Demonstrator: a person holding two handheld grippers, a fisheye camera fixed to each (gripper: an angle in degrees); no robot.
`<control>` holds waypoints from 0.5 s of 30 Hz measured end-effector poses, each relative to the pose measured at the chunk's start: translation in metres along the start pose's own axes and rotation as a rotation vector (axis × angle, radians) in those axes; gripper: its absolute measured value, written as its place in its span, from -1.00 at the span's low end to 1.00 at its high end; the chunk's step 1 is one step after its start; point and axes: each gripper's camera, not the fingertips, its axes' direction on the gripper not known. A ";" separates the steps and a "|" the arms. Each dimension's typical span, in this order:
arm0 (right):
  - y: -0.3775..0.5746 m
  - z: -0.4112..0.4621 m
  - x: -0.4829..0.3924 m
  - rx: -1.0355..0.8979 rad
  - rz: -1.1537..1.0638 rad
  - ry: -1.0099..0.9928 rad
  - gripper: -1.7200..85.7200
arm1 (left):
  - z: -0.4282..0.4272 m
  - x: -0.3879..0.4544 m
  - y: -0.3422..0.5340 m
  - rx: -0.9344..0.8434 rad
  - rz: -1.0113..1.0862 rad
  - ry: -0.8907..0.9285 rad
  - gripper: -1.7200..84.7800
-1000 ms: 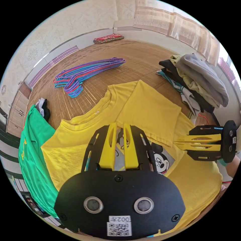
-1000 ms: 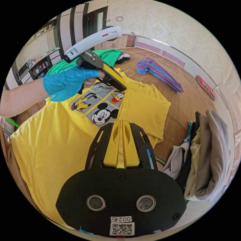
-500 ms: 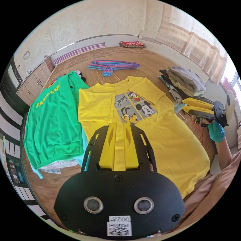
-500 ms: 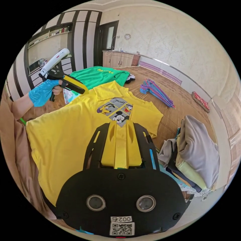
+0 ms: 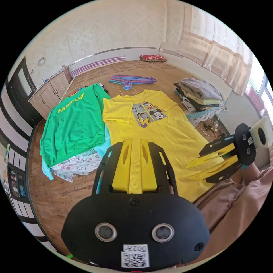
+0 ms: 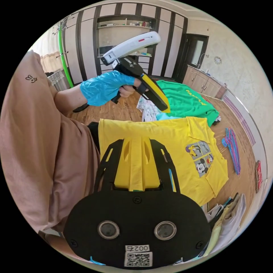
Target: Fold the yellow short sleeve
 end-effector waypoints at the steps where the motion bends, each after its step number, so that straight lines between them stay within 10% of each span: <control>1: -0.007 0.007 -0.013 -0.011 -0.025 -0.024 -0.81 | -0.006 -0.003 0.014 0.002 -0.005 0.004 -0.94; 15: -0.058 0.087 -0.096 -0.170 -0.175 -0.147 -0.78 | -0.027 -0.041 0.167 -0.095 -0.025 0.011 -0.92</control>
